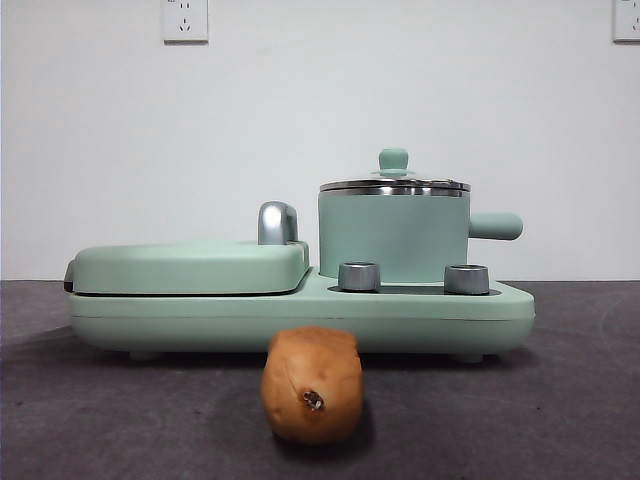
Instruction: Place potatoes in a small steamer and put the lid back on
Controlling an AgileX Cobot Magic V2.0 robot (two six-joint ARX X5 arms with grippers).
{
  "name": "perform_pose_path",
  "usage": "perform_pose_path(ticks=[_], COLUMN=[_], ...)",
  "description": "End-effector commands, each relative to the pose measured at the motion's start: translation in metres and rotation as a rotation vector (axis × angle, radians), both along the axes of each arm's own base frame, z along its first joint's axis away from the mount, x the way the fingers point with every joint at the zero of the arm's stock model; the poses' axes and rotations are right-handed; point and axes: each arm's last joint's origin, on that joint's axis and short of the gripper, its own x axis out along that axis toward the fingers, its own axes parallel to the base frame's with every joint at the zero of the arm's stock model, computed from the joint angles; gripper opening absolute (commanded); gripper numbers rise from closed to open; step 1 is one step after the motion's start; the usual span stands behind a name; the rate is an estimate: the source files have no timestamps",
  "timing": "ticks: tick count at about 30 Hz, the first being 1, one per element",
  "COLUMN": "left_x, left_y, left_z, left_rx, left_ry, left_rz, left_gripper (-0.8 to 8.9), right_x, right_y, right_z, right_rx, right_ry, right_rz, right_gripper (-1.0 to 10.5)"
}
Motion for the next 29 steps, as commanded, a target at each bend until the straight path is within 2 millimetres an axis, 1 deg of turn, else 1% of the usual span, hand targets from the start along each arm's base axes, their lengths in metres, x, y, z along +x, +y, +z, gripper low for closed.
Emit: perform_pose_path(ticks=[1, 3, 5, 9, 11, 14, 15, 16, 21, 23, 25, 29], left_x=[0.004, 0.008, 0.012, 0.020, 0.024, 0.031, 0.033, 0.036, 0.045, 0.049, 0.053, 0.065], left_y=[-0.005, -0.008, -0.010, -0.016, -0.020, -0.025, -0.027, -0.029, -0.044, -0.051, -0.060, -0.080], left_z=[0.009, 0.009, 0.009, 0.007, 0.005, 0.001, -0.001, -0.003, -0.011, -0.012, -0.011, -0.005], left_rx=[-0.003, -0.002, 0.011, 0.020, 0.025, 0.031, 0.035, 0.037, 0.055, 0.072, 0.081, 0.107], left_ry=[-0.012, -0.008, -0.006, 0.016, 0.035, 0.057, 0.065, 0.072, 0.108, 0.114, 0.119, 0.111], left_rz=[-0.059, -0.076, -0.091, -0.111, -0.123, -0.139, -0.146, -0.154, -0.209, -0.242, -0.271, -0.331], left_gripper=[0.08, 0.13, 0.49, 1.66, 2.44, 3.65, 3.95, 4.15, 4.15, 4.20, 4.50, 4.60], right_x=[-0.002, -0.002, -0.002, -0.002, -0.002, -0.002, -0.002, -0.002, -0.002, -0.002, -0.002, -0.002], right_y=[0.000, 0.000, 0.000, 0.000, 0.000, 0.000, 0.000, 0.000, 0.000, 0.000, 0.000, 0.000], right_z=[0.008, 0.007, 0.007, 0.007, 0.007, 0.007, 0.007, 0.007, 0.007, 0.007, 0.007, 0.007], right_rx=[-0.013, -0.013, -0.012, -0.012, -0.012, -0.009, -0.009, -0.010, -0.011, -0.010, -0.009, -0.009], right_ry=[-0.054, -0.052, -0.048, -0.047, -0.046, -0.043, -0.042, -0.043, -0.042, -0.042, -0.041, -0.040], right_rz=[0.022, 0.022, 0.022, 0.021, 0.020, 0.018, 0.018, 0.015, 0.012, 0.012, 0.012, 0.012], right_gripper=[0.1, 0.1, 0.1, 0.2, 1.0, 3.3, 4.0, 4.4, 4.7, 5.1, 5.3, 5.3])
